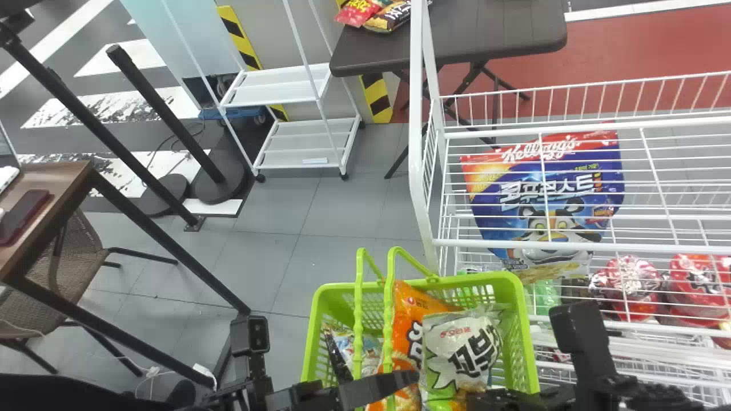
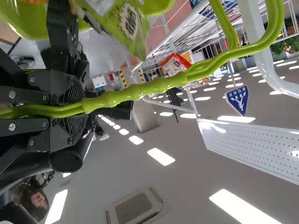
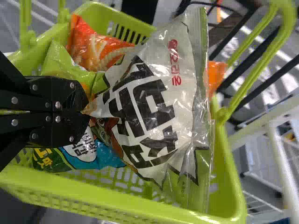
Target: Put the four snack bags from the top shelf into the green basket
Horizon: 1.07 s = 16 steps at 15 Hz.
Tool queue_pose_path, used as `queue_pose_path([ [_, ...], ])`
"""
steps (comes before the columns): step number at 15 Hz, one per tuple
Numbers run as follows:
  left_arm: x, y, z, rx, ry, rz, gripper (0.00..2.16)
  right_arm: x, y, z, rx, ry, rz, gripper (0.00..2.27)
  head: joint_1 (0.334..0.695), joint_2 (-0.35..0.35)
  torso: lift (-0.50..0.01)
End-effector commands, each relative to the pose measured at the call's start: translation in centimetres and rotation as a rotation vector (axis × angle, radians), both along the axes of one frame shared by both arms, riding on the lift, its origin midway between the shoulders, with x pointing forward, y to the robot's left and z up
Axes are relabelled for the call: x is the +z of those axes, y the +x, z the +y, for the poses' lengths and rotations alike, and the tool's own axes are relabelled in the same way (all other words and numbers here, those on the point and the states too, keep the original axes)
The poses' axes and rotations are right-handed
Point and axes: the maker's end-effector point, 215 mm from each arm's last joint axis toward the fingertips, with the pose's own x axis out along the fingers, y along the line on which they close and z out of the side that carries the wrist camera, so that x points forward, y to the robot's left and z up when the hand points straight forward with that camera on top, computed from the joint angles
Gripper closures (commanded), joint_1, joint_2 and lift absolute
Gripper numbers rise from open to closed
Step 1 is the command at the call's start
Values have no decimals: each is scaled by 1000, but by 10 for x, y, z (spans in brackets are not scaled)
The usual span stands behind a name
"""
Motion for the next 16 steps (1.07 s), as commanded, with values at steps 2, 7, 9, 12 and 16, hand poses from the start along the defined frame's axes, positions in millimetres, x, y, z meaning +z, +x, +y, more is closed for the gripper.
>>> queue_pose_path([
  [2, 0, 2, 0, -2, -12, -1, 2145, 36, 22, -4, -49, 95, -43, -1, 695, 350, 0],
  [7, 0, 4, -1, -5, -15, -2, 2145, 128, 85, -77, -242, 256, -171, 46, 695, 350, 0],
  [9, 0, 4, -1, -5, -15, -2, 2145, 155, 135, -147, -394, 204, -325, 53, 695, 350, 0],
  [12, 0, 4, -1, -6, -14, -2, 2145, 172, 206, -259, -588, -19, -536, 49, 695, 136, 0],
  [16, 1, 3, -3, -9, -17, -2, 2145, 167, 277, -356, -738, -199, -626, 46, 695, -95, 0],
])
